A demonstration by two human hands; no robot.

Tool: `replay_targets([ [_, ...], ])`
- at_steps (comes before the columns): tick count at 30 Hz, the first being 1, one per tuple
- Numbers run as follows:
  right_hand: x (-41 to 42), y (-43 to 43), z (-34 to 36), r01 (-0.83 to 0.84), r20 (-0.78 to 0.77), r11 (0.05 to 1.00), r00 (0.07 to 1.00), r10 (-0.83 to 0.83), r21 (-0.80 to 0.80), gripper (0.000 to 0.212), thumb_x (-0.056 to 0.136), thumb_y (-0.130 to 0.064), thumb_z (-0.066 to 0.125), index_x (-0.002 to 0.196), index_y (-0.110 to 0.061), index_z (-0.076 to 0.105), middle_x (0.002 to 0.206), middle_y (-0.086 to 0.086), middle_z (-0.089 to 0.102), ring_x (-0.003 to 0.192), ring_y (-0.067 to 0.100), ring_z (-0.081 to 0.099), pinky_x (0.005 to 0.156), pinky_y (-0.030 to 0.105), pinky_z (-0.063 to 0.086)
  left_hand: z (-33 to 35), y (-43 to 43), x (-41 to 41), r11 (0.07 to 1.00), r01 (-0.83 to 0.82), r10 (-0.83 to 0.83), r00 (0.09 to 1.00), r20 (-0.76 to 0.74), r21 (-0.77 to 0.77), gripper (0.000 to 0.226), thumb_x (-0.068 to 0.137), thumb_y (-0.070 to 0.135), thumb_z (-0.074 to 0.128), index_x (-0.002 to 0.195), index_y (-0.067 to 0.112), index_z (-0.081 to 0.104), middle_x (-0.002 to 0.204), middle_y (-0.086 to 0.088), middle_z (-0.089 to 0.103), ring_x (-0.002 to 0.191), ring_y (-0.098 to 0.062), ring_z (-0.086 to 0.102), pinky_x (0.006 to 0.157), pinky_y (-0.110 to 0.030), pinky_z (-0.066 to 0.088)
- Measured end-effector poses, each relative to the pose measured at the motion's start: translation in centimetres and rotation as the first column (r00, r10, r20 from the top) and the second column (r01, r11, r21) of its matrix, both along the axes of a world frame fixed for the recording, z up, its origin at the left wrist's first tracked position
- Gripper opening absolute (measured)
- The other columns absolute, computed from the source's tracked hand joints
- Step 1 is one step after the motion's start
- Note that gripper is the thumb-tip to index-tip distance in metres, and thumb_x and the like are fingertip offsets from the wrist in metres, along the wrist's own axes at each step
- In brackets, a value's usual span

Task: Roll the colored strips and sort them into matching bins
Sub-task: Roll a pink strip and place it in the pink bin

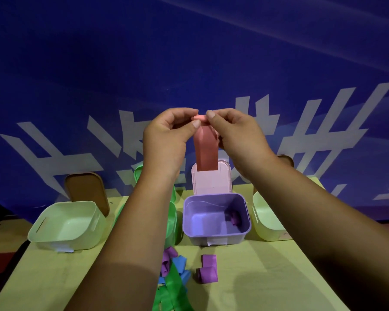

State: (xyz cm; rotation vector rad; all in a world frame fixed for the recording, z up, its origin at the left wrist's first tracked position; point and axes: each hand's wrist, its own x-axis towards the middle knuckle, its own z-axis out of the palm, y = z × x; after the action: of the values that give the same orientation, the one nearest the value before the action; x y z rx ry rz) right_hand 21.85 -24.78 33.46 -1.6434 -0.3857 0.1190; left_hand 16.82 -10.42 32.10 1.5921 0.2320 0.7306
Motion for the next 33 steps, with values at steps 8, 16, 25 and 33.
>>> replay_targets([
  [8,0.4,-0.4,0.1,0.026,-0.023,0.999,0.999,-0.025,0.046,0.011,0.106,-0.028,0.067,0.115,-0.025,0.073,0.105,-0.002,0.076,0.099,0.014,0.074,0.092,0.036,0.064,-0.4,-0.1,0.0,0.994,-0.002,-0.001,1.000,-0.028,-0.113,0.026,0.089,0.015,0.088,0.112,0.019,0.078,0.107,-0.005,0.082,0.106,-0.024,0.080,0.098,-0.047,0.064],
  [16,0.1,-0.4,0.2,-0.005,-0.003,0.999,1.000,0.005,0.049,0.018,0.104,-0.019,0.070,0.119,-0.028,0.070,0.108,-0.006,0.074,0.103,0.013,0.072,0.097,0.038,0.062,-0.3,-0.4,-0.1,0.996,-0.028,0.026,0.999,-0.032,-0.085,0.012,0.090,0.022,0.086,0.099,0.023,0.079,0.100,-0.005,0.082,0.100,-0.027,0.080,0.094,-0.051,0.065],
  [25,0.2,-0.2,-0.4,-0.043,-0.056,0.994,0.997,0.049,0.097,0.021,0.101,-0.039,0.072,0.116,-0.024,0.075,0.108,-0.001,0.079,0.103,0.018,0.077,0.097,0.049,0.064,-0.1,-0.7,-0.8,0.996,-0.063,0.064,0.998,0.012,-0.064,0.016,0.093,0.013,0.085,0.107,0.017,0.079,0.104,-0.002,0.083,0.100,-0.022,0.081,0.090,-0.045,0.066],
  [33,-0.4,-0.2,0.2,-0.027,-0.034,0.997,0.999,0.030,0.077,0.015,0.102,-0.031,0.072,0.115,-0.024,0.075,0.108,-0.004,0.076,0.103,0.019,0.074,0.094,0.043,0.064,-0.1,-0.7,-1.2,0.986,-0.042,0.041,0.999,-0.008,-0.164,0.020,0.094,0.008,0.081,0.114,0.013,0.077,0.105,-0.006,0.084,0.101,-0.023,0.081,0.090,-0.041,0.065],
])
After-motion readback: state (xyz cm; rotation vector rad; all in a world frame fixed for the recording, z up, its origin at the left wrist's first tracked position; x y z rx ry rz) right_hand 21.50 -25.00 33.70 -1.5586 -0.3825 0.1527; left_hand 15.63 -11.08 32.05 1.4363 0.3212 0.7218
